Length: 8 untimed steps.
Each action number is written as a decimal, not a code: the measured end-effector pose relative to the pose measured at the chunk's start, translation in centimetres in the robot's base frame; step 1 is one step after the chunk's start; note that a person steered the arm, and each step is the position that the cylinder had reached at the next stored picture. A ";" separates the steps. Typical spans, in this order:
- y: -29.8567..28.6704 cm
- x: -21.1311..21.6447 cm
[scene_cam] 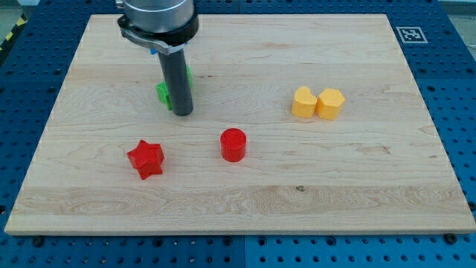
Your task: Point your arm closer to the red circle
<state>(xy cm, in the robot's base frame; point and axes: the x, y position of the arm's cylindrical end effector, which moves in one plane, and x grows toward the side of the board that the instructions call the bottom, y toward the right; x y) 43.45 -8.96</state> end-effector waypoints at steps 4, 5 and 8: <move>1.5 2.4; 1.6 2.4; 4.5 2.4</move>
<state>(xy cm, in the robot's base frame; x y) 45.88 -4.42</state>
